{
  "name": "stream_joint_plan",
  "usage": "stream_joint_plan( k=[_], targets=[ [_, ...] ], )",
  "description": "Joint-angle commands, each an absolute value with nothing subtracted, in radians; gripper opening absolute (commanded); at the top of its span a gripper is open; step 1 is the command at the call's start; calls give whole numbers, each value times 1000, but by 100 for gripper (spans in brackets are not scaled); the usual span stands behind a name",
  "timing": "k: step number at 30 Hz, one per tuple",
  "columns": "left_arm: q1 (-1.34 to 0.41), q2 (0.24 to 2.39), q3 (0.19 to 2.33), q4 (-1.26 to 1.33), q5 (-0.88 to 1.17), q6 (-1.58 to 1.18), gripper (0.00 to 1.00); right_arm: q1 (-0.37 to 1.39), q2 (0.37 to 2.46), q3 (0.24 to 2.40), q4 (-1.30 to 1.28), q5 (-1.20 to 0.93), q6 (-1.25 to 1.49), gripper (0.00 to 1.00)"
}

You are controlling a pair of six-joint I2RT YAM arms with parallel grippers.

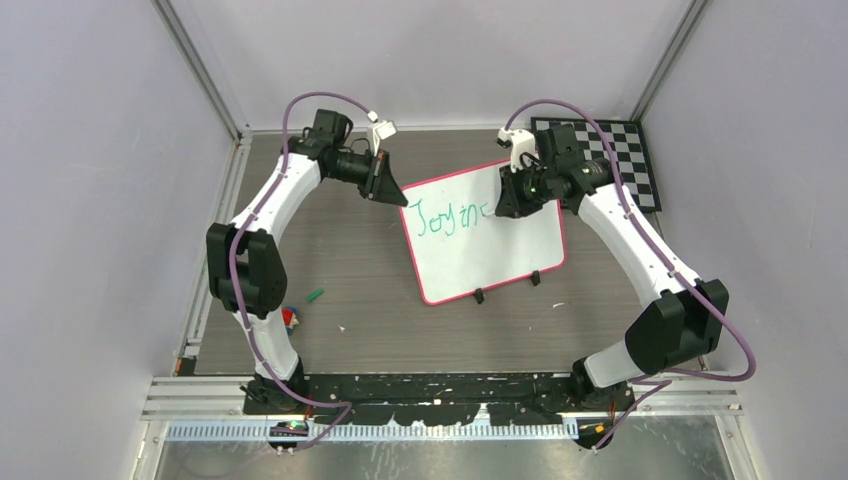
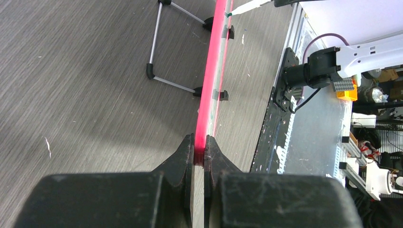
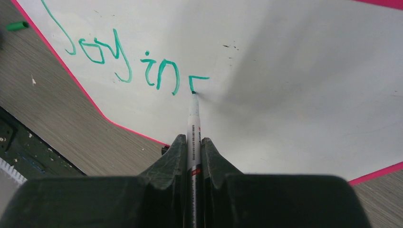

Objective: Write a sentence on the whiteboard

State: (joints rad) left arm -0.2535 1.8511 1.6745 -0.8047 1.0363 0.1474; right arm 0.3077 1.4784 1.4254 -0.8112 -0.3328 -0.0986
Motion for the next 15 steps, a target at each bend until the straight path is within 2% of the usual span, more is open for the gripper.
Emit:
stream_joint_plan(
  k=[1,15],
  targets=[
    [-255,1814,1663,-824,1002,187,0,306,1434,1425,-781,-279,-126,0],
    [-255,1806,1654,-822,997,189,0,286,1425,1399,-793,-298,-118,0]
  ],
)
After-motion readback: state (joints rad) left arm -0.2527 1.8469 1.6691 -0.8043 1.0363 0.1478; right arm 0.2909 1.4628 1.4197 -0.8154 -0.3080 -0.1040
